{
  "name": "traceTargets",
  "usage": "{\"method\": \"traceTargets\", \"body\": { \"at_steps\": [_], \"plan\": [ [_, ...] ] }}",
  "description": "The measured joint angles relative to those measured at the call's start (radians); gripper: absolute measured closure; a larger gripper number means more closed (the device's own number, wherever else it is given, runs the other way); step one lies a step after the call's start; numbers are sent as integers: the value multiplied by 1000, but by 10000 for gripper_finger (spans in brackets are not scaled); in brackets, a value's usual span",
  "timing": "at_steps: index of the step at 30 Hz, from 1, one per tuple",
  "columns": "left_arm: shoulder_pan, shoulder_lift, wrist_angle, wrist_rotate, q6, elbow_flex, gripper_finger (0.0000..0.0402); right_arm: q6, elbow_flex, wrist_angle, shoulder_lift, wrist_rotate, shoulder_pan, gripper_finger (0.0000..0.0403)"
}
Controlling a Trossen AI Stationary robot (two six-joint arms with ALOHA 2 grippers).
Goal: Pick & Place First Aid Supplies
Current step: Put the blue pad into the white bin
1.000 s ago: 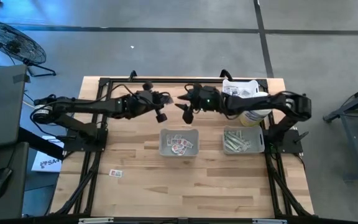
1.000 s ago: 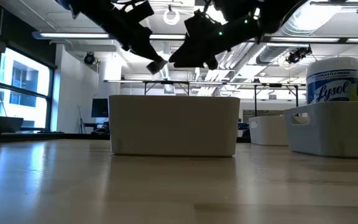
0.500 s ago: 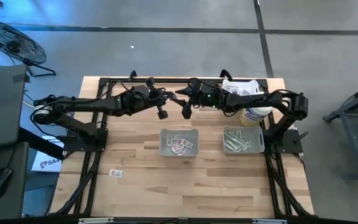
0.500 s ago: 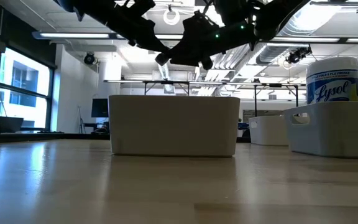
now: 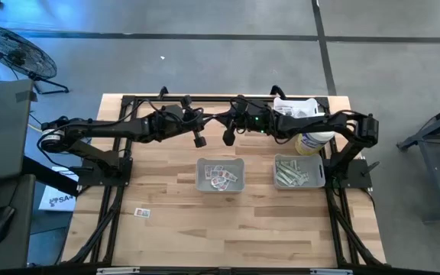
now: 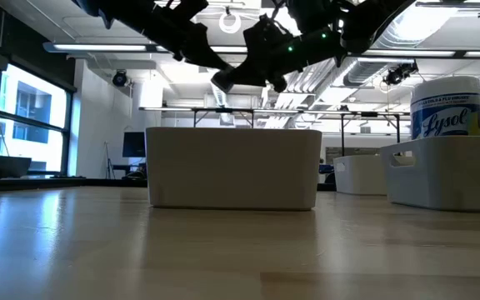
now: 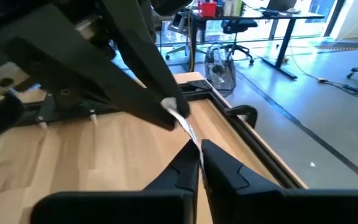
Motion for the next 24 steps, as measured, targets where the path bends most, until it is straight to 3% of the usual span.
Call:
{"method": "traceTargets", "body": {
  "at_steps": [4,8,11,14,18,24],
  "plan": [
    [0,0,-6,9,1,0,341,-26,0,-14,-4,6,-6,398],
    [-2,-9,-77,-130,0,0,264,-39,0,-156,-69,59,-31,400],
    [-2,-25,-149,-276,-9,3,209,-59,0,-341,-150,186,-60,399],
    [0,-31,-230,-342,-61,3,171,-58,0,-520,-215,404,-86,399],
    [0,-19,-277,-340,-143,3,151,-13,0,-720,-233,693,-127,399],
    [0,28,-294,-341,-164,2,149,162,-1,-982,-232,690,-256,400]
  ]
}}
